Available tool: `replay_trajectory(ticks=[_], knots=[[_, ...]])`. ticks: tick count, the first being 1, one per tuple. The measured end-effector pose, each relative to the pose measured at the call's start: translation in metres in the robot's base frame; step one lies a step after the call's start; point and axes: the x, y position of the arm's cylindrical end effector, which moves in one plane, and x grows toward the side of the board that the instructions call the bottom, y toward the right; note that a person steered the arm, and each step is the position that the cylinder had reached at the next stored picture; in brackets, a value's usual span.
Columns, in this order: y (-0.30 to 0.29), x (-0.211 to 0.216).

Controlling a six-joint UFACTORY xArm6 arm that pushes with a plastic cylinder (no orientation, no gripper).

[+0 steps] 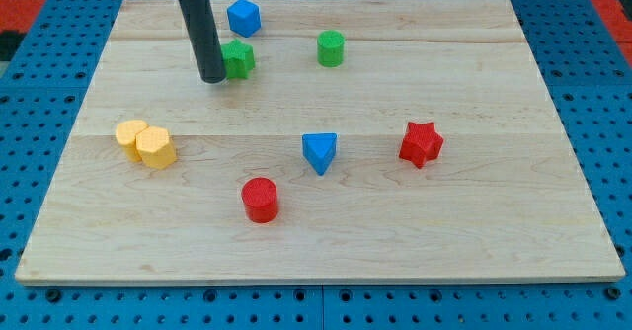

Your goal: Push the green star closer to the green circle

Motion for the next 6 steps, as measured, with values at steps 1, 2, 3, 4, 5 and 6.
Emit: replay_trajectory(ticks=[1, 2, 3, 4, 5, 6], knots=[[-0.001, -0.01], [-0.011, -0.018], [-0.013, -0.032], [-0.001, -0.037], [0.043, -0.037], [0.073, -0.037]])
